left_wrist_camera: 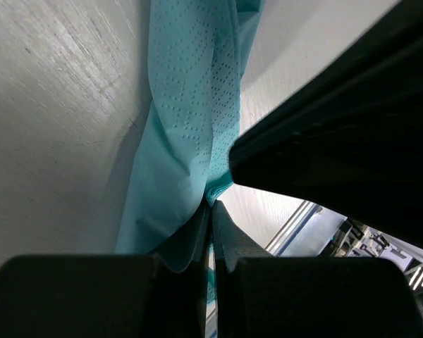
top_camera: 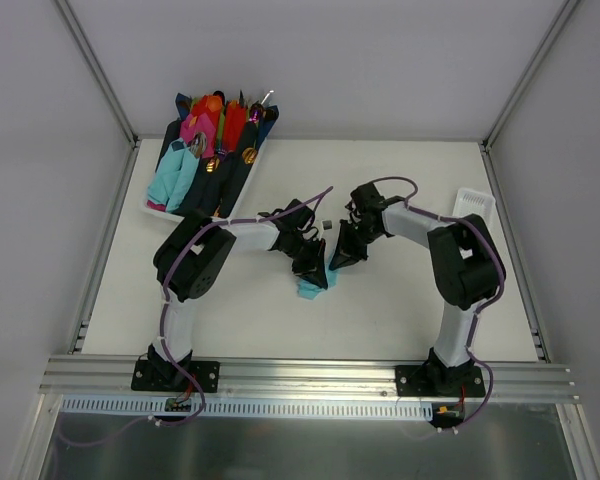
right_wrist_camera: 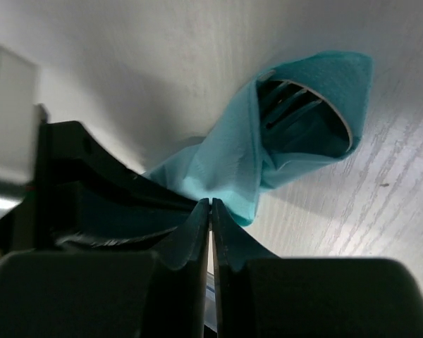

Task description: Place the utensils on the paper napkin and roll it up

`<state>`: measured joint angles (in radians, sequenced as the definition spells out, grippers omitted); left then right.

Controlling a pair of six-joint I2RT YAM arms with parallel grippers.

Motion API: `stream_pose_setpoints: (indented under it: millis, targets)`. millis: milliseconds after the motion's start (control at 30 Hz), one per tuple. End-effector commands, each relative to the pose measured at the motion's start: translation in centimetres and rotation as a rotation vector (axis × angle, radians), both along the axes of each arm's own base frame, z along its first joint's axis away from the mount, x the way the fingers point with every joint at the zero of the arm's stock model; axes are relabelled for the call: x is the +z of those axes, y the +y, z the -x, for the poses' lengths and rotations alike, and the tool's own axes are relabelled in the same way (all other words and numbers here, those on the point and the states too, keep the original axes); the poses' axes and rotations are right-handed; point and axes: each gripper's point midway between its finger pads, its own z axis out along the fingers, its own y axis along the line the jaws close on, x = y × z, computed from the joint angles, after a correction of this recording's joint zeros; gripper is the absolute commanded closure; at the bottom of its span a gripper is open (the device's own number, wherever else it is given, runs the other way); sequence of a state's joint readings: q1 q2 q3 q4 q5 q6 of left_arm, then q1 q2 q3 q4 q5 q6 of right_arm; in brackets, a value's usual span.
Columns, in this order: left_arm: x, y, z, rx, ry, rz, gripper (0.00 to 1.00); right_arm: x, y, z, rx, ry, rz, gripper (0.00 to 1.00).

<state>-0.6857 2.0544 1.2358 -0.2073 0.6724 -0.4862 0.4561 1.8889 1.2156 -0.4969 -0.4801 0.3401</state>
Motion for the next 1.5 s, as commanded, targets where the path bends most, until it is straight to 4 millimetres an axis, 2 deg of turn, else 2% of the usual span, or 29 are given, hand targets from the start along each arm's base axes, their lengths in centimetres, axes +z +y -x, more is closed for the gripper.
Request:
stream_pose_setpoints:
  millis: [0,100,200,233,300,333,367,433,533,600,800,933,1167,1333,1467]
  targets:
    - [-4.0,2.5,1.3,0.01,0.045,-0.161,0.99,-1.4,0.5,0.9,0.009,0.035,0.007,0.93]
    - [-3.1,2.3,1.0,0.0,0.013,-0.145,0.94,-2.8,0.2,1.6,0.016,0.065,0.035,0.93]
    - [-0.7,1.7,0.5,-0.017,-0.037,-0.088,0.85,-4.0,-0.3,2.2,0.021,0.089,0.063,0.94]
    - [1.1,1.4,0.1,-0.026,-0.073,-0.048,0.81,-4.3,-0.4,2.4,0.025,0.095,0.069,0.94]
    - [3.6,1.0,-0.2,-0.046,-0.119,0.007,0.7,-5.0,-0.8,2.8,0.026,0.112,0.086,0.94]
    - [6.3,0.8,-0.1,-0.076,-0.178,0.063,0.67,-5.2,-0.9,2.9,0.029,0.115,0.092,0.94]
    - [7.5,0.8,-0.2,-0.085,-0.209,0.083,0.59,-5.2,-0.9,2.9,0.029,0.115,0.092,0.94]
    - [10.5,1.3,-0.4,-0.094,-0.304,0.111,0.54,-5.5,-1.0,3.0,0.028,0.121,0.097,0.95]
    - [11.8,2.2,-0.5,-0.107,-0.368,0.11,0.53,-5.4,-1.0,2.9,0.029,0.116,0.1,0.95]
    - [11.0,2.8,-0.4,-0.112,-0.369,0.072,0.55,-5.4,-1.0,3.0,0.03,0.116,0.1,0.95]
    - [6.7,3.7,-0.1,-0.134,-0.308,-0.023,0.61,-5.5,-1.1,3.2,0.031,0.127,0.104,0.95]
    - [5.5,3.2,-0.5,-0.153,-0.298,-0.033,0.69,-5.5,-1.2,3.2,0.031,0.128,0.108,0.95]
    - [2.0,2.8,0.7,-0.207,-0.246,-0.095,0.86,-5.6,-1.2,3.2,0.033,0.136,0.109,0.95]
    - [-1.1,4.3,1.4,-0.22,-0.202,-0.183,0.95,-5.4,-1.2,3.0,0.033,0.137,0.11,0.95]
    - [-2.4,5.1,1.4,-0.224,-0.201,-0.232,0.98,-5.1,-1.1,2.9,0.036,0.135,0.099,0.94]
